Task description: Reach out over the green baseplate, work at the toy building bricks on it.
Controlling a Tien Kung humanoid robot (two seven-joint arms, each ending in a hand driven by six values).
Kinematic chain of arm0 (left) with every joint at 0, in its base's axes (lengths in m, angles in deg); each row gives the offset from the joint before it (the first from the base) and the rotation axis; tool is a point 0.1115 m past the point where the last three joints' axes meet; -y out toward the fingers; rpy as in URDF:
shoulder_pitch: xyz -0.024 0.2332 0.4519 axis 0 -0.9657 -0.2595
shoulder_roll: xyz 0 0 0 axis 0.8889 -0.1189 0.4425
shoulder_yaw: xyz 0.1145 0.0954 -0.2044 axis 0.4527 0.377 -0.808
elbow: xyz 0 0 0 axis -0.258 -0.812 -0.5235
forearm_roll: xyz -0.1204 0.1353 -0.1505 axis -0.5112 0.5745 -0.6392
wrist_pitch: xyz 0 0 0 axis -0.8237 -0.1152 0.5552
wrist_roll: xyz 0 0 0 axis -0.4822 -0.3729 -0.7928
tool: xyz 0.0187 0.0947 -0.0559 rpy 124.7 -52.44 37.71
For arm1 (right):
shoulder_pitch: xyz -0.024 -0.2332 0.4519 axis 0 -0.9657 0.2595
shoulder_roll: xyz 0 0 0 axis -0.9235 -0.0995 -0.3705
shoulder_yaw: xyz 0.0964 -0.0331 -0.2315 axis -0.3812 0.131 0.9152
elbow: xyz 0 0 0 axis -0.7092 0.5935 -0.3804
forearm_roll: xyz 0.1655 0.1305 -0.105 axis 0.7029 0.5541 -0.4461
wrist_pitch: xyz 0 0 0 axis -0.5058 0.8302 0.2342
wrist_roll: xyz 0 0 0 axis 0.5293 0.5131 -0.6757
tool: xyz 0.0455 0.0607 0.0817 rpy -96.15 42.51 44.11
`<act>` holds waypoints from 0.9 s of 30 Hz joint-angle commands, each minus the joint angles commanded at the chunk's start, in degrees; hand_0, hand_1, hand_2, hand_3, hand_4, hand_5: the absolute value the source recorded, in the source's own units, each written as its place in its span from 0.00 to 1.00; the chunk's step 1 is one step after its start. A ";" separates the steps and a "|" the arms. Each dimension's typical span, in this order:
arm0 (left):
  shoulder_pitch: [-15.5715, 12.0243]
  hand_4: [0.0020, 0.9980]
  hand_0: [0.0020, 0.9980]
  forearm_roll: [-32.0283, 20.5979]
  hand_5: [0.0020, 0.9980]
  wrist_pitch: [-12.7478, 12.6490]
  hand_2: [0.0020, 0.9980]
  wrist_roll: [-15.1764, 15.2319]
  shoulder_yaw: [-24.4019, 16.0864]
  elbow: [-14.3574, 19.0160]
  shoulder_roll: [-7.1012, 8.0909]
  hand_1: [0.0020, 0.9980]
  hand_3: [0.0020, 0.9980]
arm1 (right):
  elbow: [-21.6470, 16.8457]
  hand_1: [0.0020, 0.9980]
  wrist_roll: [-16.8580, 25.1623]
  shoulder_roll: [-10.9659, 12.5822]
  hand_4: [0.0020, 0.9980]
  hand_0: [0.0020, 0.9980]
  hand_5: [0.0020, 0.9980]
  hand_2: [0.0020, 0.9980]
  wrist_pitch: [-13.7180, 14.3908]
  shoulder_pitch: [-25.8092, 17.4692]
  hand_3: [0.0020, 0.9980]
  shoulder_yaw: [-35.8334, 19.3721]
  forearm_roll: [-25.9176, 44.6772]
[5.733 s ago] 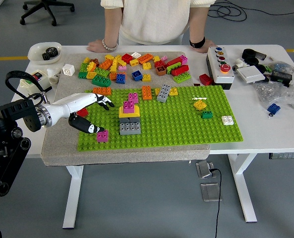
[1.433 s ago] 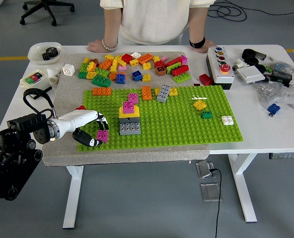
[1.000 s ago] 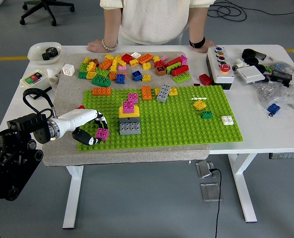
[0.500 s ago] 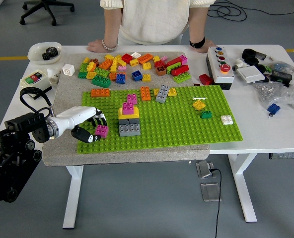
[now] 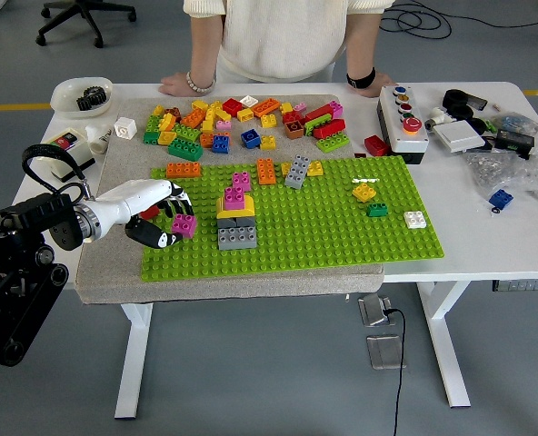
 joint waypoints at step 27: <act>-3.33 0.55 0.60 0.00 0.01 7.07 0.53 -5.51 -5.92 7.22 -5.60 0.57 0.54 | 0.00 0.65 -0.01 0.27 0.86 0.74 0.54 0.69 -0.09 -0.05 0.65 0.18 -0.56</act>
